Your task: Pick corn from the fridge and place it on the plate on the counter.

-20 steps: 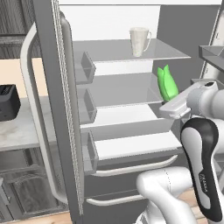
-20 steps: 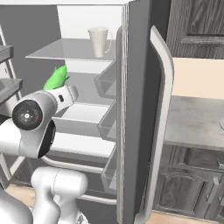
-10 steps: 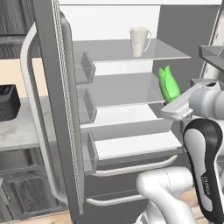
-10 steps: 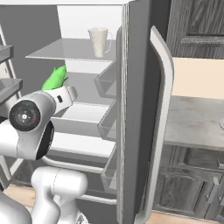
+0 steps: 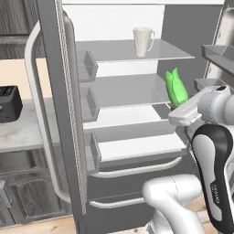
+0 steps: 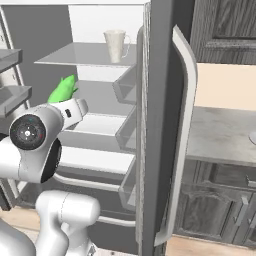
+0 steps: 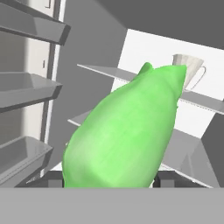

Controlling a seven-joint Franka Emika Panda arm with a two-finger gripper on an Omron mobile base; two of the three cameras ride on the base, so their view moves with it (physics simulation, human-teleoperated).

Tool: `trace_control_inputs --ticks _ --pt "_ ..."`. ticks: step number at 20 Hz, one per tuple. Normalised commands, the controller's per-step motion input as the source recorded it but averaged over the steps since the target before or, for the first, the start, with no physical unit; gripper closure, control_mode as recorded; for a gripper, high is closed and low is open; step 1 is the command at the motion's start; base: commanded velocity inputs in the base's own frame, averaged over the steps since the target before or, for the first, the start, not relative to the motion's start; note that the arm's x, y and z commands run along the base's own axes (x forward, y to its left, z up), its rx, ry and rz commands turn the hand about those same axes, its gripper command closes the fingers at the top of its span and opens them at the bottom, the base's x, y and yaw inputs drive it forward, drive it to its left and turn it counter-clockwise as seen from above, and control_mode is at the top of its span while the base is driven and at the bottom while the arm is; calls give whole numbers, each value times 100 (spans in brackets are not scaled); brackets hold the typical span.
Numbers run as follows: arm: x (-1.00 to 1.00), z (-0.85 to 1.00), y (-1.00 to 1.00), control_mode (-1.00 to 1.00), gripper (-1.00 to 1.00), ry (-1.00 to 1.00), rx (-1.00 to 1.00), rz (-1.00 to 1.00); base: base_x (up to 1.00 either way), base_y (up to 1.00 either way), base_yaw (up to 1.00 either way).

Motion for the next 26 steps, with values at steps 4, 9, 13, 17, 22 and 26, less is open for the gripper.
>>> trace_control_inputs --ticks 4,9,13,17,22,26 --pt "0 0 0 100 100 0 0 0 -46 0 -3" --pt "0 0 0 100 100 0 0 0 -51 0 -3" --pt "0 0 0 100 100 0 0 0 -56 0 -4" --pt "0 0 0 100 100 0 0 0 -55 0 -3" --pt "0 0 0 100 100 0 0 0 -53 0 -3" --pt "0 0 0 100 100 0 0 0 -54 0 -2"
